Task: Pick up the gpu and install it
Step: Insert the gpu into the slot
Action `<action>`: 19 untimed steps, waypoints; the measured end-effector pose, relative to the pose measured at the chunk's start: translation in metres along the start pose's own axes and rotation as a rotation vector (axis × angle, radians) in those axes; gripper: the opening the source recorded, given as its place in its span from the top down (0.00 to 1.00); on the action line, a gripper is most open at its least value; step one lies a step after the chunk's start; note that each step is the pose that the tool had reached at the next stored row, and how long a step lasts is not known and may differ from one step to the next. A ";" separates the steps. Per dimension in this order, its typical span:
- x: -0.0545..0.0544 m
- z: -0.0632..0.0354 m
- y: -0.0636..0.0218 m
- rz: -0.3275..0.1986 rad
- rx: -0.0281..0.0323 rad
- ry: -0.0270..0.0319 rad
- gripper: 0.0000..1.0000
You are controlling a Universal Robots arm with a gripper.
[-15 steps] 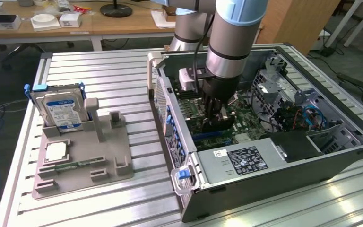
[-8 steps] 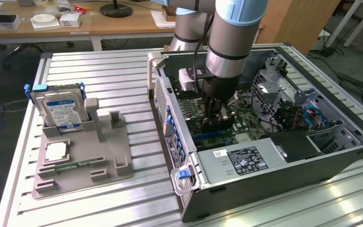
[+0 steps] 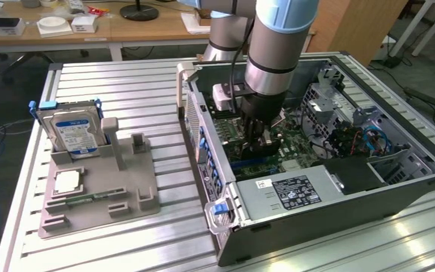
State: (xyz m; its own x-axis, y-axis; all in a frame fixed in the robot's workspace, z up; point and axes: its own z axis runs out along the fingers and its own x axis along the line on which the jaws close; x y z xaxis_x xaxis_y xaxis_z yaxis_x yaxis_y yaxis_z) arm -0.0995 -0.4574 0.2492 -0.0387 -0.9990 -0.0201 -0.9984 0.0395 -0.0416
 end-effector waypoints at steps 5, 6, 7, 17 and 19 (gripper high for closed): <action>0.000 -0.0009 -0.0002 -0.001 0.0001 -0.0004 0.73; 0.000 -0.0017 -0.0005 -0.001 0.0002 -0.0006 0.73; 0.000 -0.0019 -0.0007 -0.001 0.0002 -0.0005 0.73; 0.000 -0.0026 -0.0009 -0.003 0.0102 0.0012 0.73; 0.000 -0.0027 -0.0009 -0.005 0.0120 0.0009 0.73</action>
State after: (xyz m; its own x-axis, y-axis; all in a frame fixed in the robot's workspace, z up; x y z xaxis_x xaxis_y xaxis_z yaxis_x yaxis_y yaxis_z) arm -0.0987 -0.4574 0.2519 -0.0340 -0.9992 -0.0189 -0.9979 0.0350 -0.0537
